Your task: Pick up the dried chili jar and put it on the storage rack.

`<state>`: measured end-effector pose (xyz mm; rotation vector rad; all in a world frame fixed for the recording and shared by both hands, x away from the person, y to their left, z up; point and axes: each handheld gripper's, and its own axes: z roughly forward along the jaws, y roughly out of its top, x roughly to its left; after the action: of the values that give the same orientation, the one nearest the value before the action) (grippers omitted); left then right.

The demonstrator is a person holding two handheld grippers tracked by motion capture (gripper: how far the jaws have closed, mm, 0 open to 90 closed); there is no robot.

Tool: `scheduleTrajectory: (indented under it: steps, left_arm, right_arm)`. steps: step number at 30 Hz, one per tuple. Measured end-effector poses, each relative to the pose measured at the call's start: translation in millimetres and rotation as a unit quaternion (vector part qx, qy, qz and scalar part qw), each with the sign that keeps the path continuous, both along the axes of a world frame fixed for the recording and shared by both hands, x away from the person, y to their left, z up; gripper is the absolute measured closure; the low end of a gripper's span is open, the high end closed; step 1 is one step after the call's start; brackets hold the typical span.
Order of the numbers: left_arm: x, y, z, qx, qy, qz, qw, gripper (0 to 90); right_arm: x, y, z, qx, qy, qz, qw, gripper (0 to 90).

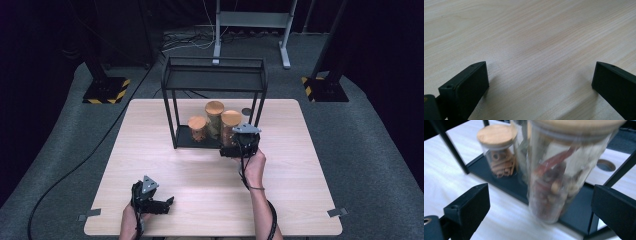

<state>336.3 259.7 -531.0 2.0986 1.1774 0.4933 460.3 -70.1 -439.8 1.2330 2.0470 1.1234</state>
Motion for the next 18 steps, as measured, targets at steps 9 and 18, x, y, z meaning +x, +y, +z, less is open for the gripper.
scheduleTrajectory:
  steps: [9, 18]
  left_arm:
    - [0.0, 0.0, 0.0, 0.000, 0.000, 0.000, 1.0000, 0.0]
    - [0.0, -0.1, 0.0, 0.000, 0.000, 0.001, 1.0000, 0.0]
  right_arm:
    - [-30.8, -9.0, -2.0, -0.018, 0.005, 0.010, 0.9998, 0.8]
    - [-64.9, -26.9, -29.5, -0.030, 0.033, 0.015, 0.9989, 0.5]
